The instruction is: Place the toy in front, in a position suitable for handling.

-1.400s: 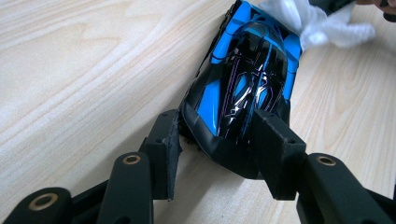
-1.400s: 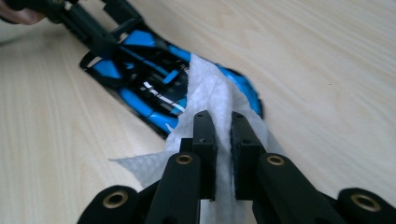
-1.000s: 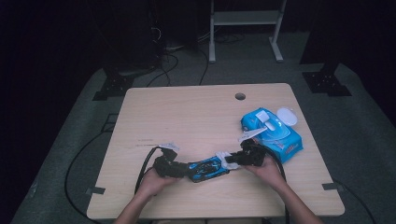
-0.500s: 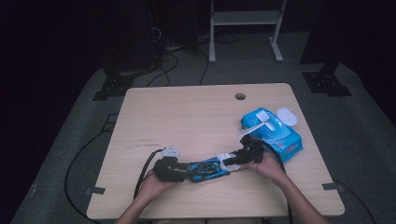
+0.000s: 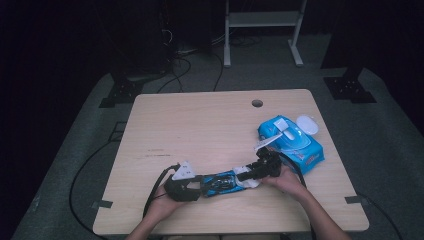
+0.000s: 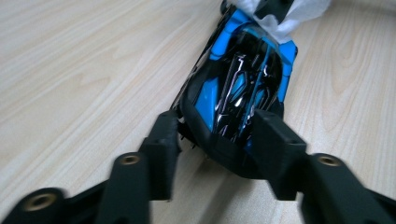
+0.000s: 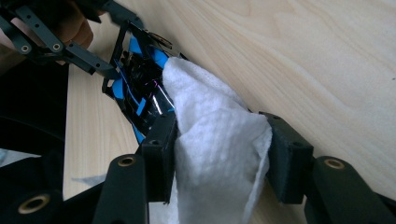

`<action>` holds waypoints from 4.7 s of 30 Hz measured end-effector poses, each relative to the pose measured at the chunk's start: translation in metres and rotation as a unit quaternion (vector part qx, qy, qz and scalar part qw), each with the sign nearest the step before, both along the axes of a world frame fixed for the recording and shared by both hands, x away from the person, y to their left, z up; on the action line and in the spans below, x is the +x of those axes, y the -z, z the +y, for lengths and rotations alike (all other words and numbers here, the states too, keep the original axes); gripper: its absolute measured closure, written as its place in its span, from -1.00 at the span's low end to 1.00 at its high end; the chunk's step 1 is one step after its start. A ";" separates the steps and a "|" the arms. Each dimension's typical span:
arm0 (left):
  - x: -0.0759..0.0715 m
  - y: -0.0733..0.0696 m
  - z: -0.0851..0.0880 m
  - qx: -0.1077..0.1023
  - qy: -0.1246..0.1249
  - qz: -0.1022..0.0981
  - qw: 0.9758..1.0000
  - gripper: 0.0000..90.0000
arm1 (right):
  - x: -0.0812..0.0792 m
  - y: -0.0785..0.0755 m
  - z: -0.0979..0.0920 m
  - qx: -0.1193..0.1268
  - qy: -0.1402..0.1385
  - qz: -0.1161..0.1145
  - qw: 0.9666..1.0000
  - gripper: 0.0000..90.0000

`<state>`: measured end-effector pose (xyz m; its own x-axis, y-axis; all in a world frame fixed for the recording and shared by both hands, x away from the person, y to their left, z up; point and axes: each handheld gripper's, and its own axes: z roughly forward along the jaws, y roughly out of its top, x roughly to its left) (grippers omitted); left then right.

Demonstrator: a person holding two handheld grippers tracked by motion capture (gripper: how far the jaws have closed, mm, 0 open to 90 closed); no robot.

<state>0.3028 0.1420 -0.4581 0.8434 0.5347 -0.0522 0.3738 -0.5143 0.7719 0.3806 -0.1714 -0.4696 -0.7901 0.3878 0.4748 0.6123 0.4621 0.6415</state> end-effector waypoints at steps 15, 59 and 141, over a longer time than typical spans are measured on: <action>0.022 0.010 0.004 -0.063 0.050 0.109 0.991 0.07 | -0.019 -0.014 -0.001 -0.004 0.002 -0.094 0.996 0.27; 0.014 0.003 -0.006 -0.056 0.059 -0.009 0.997 0.26 | -0.044 -0.045 0.034 -0.026 0.076 -0.211 0.974 0.46; 0.012 0.004 -0.015 -0.055 0.066 -0.028 0.996 0.30 | -0.062 -0.041 0.068 -0.009 0.061 -0.228 0.972 0.78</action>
